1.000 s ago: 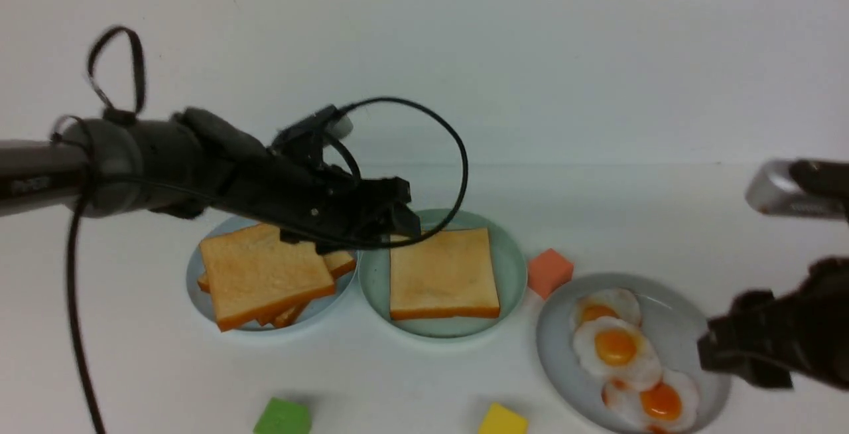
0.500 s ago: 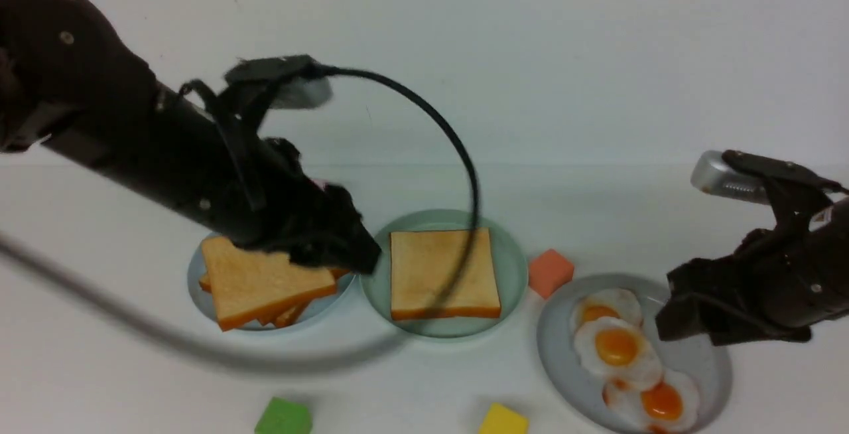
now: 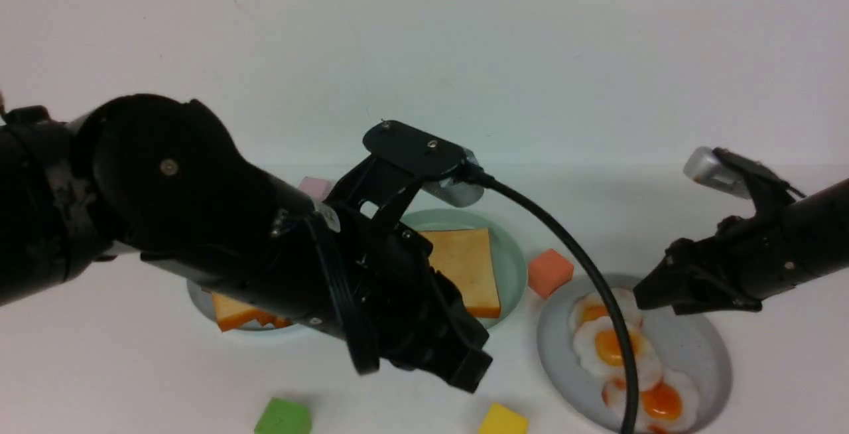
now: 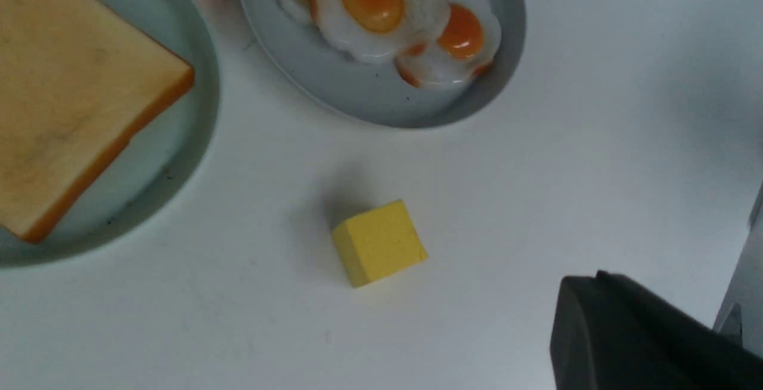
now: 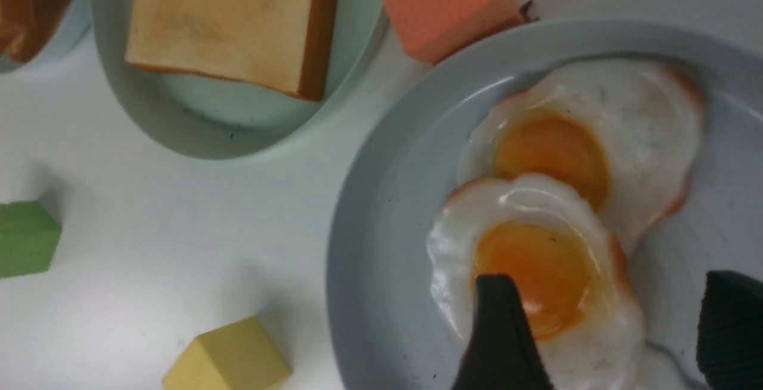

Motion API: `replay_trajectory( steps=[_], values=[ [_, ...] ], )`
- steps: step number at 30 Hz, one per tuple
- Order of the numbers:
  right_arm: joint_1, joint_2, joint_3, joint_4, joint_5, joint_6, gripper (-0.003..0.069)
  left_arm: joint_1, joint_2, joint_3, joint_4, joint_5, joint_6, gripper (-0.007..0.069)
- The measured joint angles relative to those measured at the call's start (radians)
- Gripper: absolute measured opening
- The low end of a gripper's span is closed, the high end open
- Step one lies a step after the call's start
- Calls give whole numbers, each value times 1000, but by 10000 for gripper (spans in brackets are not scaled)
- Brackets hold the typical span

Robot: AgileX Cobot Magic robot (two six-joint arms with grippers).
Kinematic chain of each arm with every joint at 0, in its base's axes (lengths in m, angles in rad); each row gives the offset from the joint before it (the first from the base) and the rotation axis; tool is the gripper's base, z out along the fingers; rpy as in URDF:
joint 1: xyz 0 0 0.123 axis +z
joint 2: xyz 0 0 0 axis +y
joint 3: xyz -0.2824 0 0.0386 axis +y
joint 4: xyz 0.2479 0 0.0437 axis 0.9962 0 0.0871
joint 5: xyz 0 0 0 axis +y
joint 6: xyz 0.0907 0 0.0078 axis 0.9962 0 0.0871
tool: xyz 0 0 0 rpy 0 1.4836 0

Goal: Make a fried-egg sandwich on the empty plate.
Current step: Use the right arm to grab a fried egg

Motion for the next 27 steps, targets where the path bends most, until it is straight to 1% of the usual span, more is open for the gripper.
replay_trajectory(
  steps=[11, 16, 19, 22, 24, 25, 27],
  values=[
    [0, 111, -9, 1, 7, -11, 448, 0, 4, 0, 0, -5, -7, -13],
    [0, 149, -10, 47, 14, -22, 442, 0, 4, 0, 0, -5, -7, -13],
    [0, 169, -16, 76, 35, -34, 415, 0, 4, 0, 0, -5, -7, -13],
    [-1, 192, -18, 100, 67, -37, 351, 0, 4, 0, 2, -5, -7, -13],
    [-2, 204, -20, 108, 86, -38, 281, 0, 4, 0, 7, -5, -9, -13],
    [-2, 205, -21, 109, 89, -38, 267, 0, 4, 0, 8, -5, -11, -13],
    [-3, 208, -23, 103, 101, -38, 148, 0, 4, 0, 15, -4, -17, -13]
  ],
)
